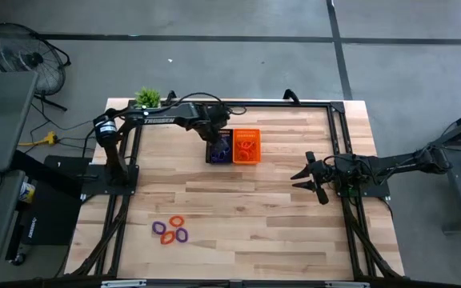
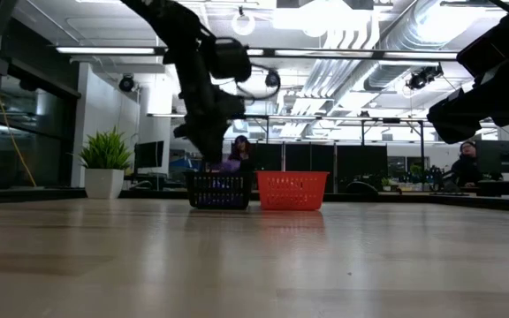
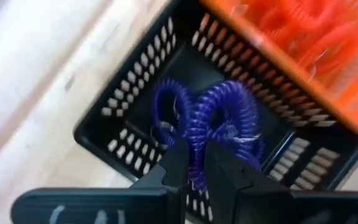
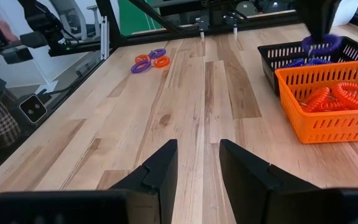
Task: Sort spring keychains into baskets
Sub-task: Put the purple spring keychain into the black basket, then put the spring keychain into the orange basket
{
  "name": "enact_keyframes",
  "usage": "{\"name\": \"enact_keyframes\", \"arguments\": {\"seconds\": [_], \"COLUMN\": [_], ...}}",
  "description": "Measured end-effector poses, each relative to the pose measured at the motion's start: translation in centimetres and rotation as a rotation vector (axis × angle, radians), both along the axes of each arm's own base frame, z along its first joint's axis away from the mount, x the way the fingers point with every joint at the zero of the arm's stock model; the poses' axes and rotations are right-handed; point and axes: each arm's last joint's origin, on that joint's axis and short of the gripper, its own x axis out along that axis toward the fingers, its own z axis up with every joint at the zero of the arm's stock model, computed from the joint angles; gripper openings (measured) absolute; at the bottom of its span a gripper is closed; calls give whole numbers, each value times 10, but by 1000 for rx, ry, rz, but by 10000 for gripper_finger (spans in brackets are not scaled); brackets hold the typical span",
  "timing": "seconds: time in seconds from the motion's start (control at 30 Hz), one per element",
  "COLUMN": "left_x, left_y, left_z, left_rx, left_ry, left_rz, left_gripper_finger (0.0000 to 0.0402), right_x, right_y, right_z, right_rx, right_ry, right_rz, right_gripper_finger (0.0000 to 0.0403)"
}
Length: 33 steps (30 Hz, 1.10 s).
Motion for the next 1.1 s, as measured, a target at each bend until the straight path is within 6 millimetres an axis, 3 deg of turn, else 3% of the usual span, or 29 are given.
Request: {"name": "enact_keyframes", "arguments": {"seconds": [0.33, 0.7, 0.8, 0.93, 1.1], "left_x": [0, 0, -1, -7, -26], "left_y": [3, 2, -3, -16, -37], "left_z": [-4, -4, -3, 14, 22], "left_rx": [-37, -34, -40, -35, -39], "left_ry": [-4, 7, 23, 15, 12], "left_rz": [-12, -26, -38, -69, -95], "left_gripper_finger": [46, 149, 155, 156, 156], "right_x": [0, 0, 0, 0, 0], "right_y": [0, 0, 0, 0, 0], "right_z": [0, 0, 0, 0, 0], "right_rx": [0, 0, 0, 0, 0], "right_ry": [0, 0, 0, 0, 0], "right_rz": [0, 0, 0, 0, 0], "right_gripper_finger": [114, 114, 114, 114, 114]}}
